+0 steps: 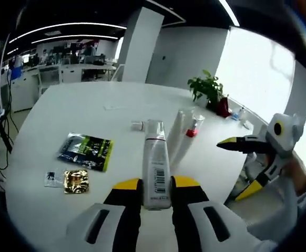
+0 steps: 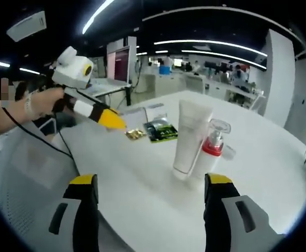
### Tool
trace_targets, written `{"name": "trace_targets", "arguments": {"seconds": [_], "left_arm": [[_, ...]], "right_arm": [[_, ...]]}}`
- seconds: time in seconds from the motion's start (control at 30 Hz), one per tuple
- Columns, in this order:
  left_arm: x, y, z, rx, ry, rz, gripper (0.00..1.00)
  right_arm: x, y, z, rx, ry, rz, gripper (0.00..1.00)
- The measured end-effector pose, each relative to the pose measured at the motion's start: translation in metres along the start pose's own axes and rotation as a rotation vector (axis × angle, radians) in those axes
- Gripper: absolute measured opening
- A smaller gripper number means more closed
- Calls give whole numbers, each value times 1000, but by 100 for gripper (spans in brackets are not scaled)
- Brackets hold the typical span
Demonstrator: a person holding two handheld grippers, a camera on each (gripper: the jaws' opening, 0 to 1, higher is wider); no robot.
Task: Arrange the skincare products in the storage area until every visible bottle or jar stands upright without overlapping.
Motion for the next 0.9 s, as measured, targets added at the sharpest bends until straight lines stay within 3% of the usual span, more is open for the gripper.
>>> {"name": "trace_targets", "arguments": {"seconds": [0.17,0.3,0.43,0.57,0.67,0.8,0.9], "left_arm": [[-1,-7,-4,-13,-20,-13,17],[-7,-17,-1,-10,-56,-33,17],[-18,-21,2,7,-92,5,17],[-29,-18,3,-6,-140,20,17],[-39,-20,5,1,-196,1,17],[-49,-26,10,27,-215,35,17],[-60,-27,13,43,-284,17,17]], "right_arm": [[3,5,1,-42,51,28,76],[7,14,-1,-119,131,147,74],[2,21,-7,-195,171,273,73],[9,21,-6,-191,236,339,71],[10,22,-5,-192,234,330,71],[11,23,-5,-198,266,382,68],[10,25,-6,-210,282,401,67]]}}
Point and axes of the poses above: the point that each gripper's makers call its tool centre point, and the gripper's own axes: z roughly forward along the fingers, x roughly to its left, y roughly out of its top, the point moved 3 cm from there along -z, roughly backward along the fingers, and after that the axes turned 7 degrees about x, right-handed, at the moved point
